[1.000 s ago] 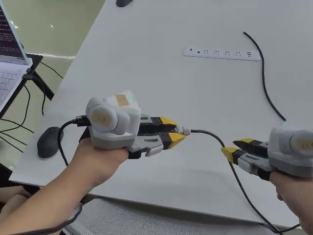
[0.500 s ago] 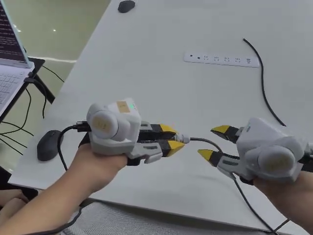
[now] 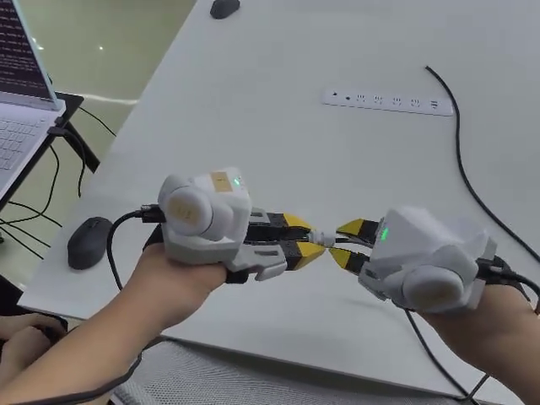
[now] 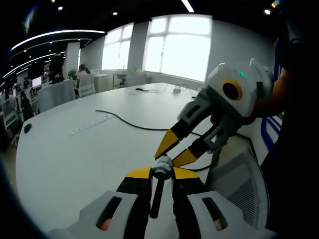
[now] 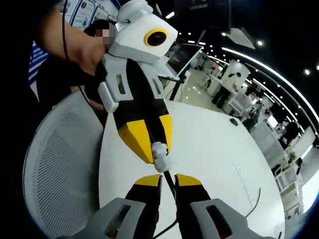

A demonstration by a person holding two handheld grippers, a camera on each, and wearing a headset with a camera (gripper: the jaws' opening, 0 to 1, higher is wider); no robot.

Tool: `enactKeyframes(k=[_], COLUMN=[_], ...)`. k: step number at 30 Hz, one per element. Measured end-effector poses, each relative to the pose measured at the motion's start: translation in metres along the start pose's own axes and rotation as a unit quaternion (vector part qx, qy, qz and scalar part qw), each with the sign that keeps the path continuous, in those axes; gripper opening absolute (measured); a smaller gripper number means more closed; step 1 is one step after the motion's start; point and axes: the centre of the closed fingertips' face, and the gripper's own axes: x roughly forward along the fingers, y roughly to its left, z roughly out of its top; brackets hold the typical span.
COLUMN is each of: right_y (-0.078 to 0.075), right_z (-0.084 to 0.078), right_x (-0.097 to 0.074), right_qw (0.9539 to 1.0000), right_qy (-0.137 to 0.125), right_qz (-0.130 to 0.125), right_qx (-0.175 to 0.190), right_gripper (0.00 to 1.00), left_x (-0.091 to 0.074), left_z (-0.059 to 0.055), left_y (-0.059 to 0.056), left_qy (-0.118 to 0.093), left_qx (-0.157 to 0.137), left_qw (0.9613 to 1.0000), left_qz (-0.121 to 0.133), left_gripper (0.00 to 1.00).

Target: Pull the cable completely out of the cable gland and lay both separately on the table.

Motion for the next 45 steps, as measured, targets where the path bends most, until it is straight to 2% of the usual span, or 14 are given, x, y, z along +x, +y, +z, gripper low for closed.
enactKeyframes(k=[10,17,23,31,33,37,40,45], right_y=[0.005,0.005,0.003,-0.004,-0.006,-0.007,-0.007,-0.002], right_z=[0.000,-0.004,-0.015,-0.037,-0.042,-0.056,-0.063,-0.077], right_x=[0.000,-0.002,-0.004,-0.008,-0.008,-0.008,-0.010,-0.012], right_qw=[0.9999,0.9988,0.9973,0.9892,0.9855,0.9731,0.9678,0.9630], right_qy=[-0.010,-0.010,-0.001,0.013,0.013,0.023,0.027,0.035], right_qz=[0.007,0.008,0.007,-0.002,-0.005,-0.010,-0.011,-0.014], right_qx=[0.010,0.047,0.073,0.146,0.169,0.229,0.250,0.267], right_gripper=[0.01,0.00,0.00,0.00,0.00,0.00,0.00,0.00], left_x=[-0.003,0.000,0.003,0.002,0.002,0.000,-0.001,-0.001], left_z=[-0.004,-0.003,-0.002,0.001,0.003,0.006,0.006,0.004], left_y=[-0.003,-0.004,-0.004,-0.004,-0.004,-0.003,-0.002,-0.003], left_qy=[0.005,0.004,0.003,-0.001,-0.002,-0.003,-0.005,-0.004], left_qx=[-0.003,-0.002,0.001,0.000,0.001,0.003,0.002,-0.001], left_qw=[1.0000,1.0000,1.0000,1.0000,1.0000,0.9999,0.9999,0.9999], left_qz=[0.004,0.007,0.007,0.007,0.008,0.011,0.012,0.011], left_gripper=[0.15,0.15,0.15,0.15,0.15,0.15,0.15,0.15])
